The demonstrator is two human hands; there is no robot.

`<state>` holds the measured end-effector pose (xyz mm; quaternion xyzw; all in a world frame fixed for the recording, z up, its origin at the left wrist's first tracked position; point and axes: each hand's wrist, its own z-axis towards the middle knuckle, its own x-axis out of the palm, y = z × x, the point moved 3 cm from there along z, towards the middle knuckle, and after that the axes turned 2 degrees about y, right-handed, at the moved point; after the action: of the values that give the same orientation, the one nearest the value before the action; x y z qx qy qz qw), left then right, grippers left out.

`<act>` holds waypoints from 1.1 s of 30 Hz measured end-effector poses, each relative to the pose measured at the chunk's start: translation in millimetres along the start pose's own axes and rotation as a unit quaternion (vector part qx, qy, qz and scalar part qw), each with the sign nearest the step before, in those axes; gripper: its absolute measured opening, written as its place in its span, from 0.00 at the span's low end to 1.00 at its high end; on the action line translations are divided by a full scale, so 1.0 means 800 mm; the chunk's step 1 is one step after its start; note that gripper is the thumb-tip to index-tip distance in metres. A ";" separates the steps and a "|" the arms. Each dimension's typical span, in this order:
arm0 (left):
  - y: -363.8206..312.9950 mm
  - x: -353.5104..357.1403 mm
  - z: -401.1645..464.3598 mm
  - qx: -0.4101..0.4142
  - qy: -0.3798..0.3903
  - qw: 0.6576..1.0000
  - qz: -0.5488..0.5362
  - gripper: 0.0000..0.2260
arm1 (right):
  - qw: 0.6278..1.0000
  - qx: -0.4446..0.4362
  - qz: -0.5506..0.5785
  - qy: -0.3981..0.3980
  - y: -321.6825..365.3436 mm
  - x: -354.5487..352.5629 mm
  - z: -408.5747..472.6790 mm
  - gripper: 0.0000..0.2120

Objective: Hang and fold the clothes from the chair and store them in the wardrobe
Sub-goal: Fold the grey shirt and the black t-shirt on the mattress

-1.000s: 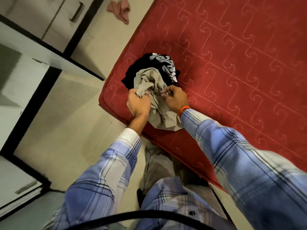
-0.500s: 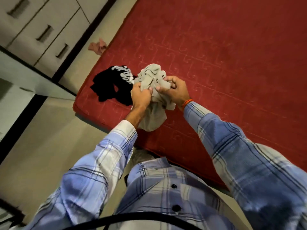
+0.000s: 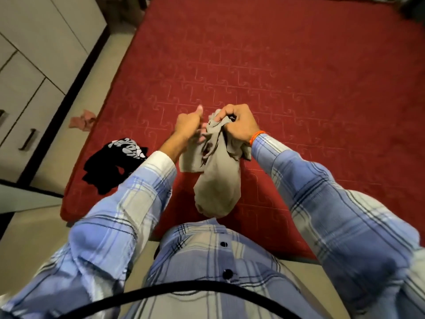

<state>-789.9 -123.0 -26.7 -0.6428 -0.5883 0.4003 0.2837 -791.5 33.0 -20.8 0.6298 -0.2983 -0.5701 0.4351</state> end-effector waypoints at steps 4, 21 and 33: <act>-0.009 0.004 0.000 -0.131 0.178 0.975 -0.032 0.10 | 0.999 -0.002 0.042 0.008 0.009 0.008 0.005 0.17; -0.003 -0.028 0.045 -0.086 0.152 0.977 -0.121 0.13 | 0.952 0.300 0.029 -0.054 -0.056 0.052 0.002 0.20; -0.025 0.021 0.010 0.000 0.212 0.974 -0.076 0.07 | 0.943 0.319 0.058 0.078 -0.062 -0.001 0.008 0.10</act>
<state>-807.1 -104.4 -17.2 -0.6663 -0.5617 0.2325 0.4317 -803.5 54.0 -64.1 0.7595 -0.4657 -0.3685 0.2655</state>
